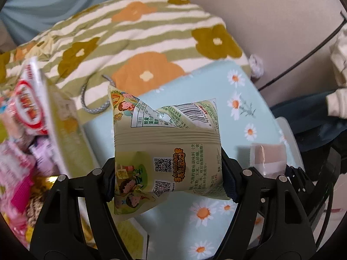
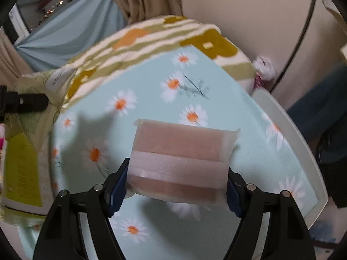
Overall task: Organize snacks
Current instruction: 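Carry both snacks over the yellow box and open both tools to drop them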
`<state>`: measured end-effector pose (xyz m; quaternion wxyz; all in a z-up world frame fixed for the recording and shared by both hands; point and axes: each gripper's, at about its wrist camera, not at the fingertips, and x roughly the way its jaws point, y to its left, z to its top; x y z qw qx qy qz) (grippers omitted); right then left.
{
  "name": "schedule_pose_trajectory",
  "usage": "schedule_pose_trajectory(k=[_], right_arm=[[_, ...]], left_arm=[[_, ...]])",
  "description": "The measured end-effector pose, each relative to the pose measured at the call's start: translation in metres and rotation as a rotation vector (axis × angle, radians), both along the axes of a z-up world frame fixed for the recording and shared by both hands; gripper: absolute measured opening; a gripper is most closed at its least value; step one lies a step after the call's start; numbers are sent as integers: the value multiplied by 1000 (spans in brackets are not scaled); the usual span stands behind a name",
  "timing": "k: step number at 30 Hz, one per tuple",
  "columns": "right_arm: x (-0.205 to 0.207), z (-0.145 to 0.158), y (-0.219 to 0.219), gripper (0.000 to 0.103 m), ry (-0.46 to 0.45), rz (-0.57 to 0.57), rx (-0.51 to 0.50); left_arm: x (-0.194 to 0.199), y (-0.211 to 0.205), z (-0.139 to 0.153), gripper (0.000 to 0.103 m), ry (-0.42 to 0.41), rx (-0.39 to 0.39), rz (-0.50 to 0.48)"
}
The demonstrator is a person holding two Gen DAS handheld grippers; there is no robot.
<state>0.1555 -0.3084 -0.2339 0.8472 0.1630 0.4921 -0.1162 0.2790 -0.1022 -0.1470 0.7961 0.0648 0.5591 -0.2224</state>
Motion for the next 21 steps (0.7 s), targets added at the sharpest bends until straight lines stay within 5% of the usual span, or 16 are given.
schedule_pose_trajectory(k=[11,21], right_arm=[[54,105,76,72,-206,331,20],[101,153,185,72,-302,655,91]], left_arm=[[-19,118,90,74,-163,-108,249],[-11,259,97,74,-198,-100,515]])
